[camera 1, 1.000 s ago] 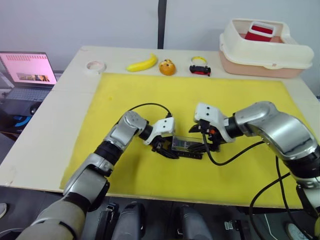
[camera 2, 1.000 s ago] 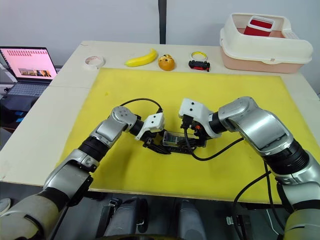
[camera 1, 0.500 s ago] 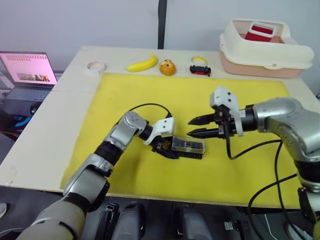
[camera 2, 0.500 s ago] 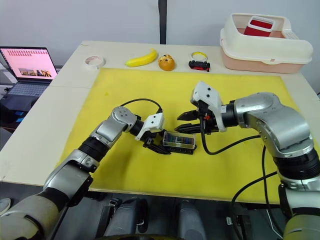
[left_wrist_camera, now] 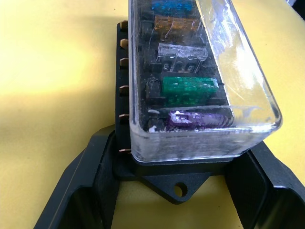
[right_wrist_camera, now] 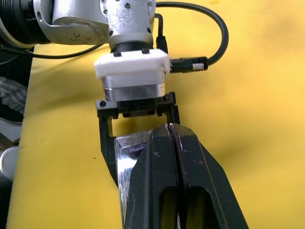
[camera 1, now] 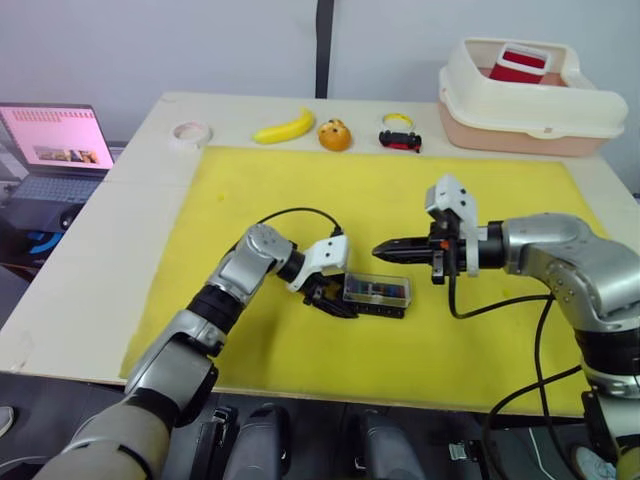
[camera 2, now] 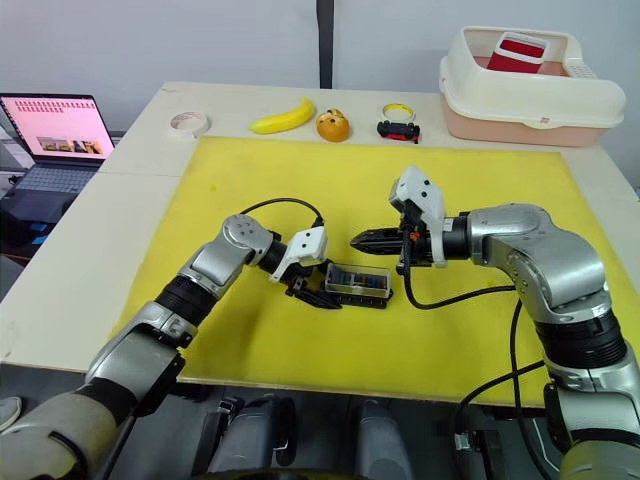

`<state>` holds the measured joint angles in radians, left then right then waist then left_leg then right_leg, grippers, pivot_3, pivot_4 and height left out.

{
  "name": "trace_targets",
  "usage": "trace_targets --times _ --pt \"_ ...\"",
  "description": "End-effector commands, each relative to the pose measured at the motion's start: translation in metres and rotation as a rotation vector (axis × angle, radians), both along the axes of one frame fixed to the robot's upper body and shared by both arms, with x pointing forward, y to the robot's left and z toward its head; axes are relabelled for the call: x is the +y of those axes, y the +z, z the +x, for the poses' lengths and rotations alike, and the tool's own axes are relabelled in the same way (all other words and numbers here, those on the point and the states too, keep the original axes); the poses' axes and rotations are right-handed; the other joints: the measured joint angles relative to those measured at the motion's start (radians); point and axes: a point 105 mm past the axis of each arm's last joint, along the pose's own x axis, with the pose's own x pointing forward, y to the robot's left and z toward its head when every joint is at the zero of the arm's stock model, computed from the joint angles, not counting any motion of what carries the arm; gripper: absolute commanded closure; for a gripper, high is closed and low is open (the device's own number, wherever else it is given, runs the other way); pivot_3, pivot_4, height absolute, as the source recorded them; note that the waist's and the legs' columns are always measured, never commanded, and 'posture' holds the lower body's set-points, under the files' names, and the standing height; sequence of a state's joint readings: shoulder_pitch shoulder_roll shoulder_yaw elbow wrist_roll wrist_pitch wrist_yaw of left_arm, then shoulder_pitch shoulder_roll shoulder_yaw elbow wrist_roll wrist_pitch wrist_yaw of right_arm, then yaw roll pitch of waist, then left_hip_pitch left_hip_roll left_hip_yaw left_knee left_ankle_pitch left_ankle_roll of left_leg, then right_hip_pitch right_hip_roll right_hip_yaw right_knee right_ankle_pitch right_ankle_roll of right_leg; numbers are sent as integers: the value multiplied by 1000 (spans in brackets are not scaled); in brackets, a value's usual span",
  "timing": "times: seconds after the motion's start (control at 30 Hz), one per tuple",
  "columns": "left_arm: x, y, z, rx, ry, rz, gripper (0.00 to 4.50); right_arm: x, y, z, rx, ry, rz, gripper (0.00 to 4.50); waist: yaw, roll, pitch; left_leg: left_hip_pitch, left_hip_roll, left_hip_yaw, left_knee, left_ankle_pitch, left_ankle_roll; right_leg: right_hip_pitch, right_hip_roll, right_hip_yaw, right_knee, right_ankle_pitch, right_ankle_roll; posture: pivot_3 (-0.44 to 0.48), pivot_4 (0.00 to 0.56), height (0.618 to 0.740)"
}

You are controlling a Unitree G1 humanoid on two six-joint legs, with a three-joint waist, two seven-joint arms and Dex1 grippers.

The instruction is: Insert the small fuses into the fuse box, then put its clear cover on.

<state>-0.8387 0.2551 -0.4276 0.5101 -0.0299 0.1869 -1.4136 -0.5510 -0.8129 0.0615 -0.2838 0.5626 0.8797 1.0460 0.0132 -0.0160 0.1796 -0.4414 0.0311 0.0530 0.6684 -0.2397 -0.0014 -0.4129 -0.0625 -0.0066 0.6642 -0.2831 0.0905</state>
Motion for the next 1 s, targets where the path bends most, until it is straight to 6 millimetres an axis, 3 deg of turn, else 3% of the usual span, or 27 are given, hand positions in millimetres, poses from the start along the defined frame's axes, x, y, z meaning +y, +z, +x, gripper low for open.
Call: trace_targets --times 0.03,0.1,0.13,0.27,0.53,0.67,0.9,1.0 --pt "-4 -6 -6 13 -27 17 1984 -4 -48 -12 98 25 -139 4465 1 0 0 0 0 0 0 0 0 0 0 0 0 0 0 0 150 740" --pt "-4 -4 -6 16 -24 14 1984 -11 -75 -16 107 33 -261 4465 -2 3 -2 0 0 0 0 0 0 0 0 0 0 0 0 0 150 740" --pt "-4 -5 -6 14 -26 18 1984 -12 -76 -16 105 35 -270 4465 -3 3 -5 2 -1 1 0 0 0 1 0 1 0 0 0 0 150 740" --pt "-3 -7 -6 16 -20 19 1984 -13 -63 -11 68 42 -257 4465 -3 1 -7 14 0 1 -2 -1 1 13 1 0 -3 -1 0 0 150 740" --pt "-2 -6 -5 19 -3 18 1984 1 -33 -15 22 99 -145 4465 -2 1 -7 14 1 1 -3 -1 1 14 0 1 -4 -1 0 0 150 740" --pt "-1 -6 -4 20 1 19 1984 8 -31 -14 5 103 -142 4465 -2 1 -7 14 1 1 -3 -1 1 14 0 1 -3 -1 0 0 150 740" --pt "0 -7 -4 18 -2 23 1984 10 31 5 -84 46 30 4465 -1 1 -7 14 1 1 -3 -1 1 13 0 1 -3 -1 0 0 150 740" --pt "0 -8 -4 18 -2 22 1984 9 37 5 -86 44 37 4465 0 1 -7 13 0 1 -3 -1 1 13 -1 1 -3 -1 0 0 150 740"
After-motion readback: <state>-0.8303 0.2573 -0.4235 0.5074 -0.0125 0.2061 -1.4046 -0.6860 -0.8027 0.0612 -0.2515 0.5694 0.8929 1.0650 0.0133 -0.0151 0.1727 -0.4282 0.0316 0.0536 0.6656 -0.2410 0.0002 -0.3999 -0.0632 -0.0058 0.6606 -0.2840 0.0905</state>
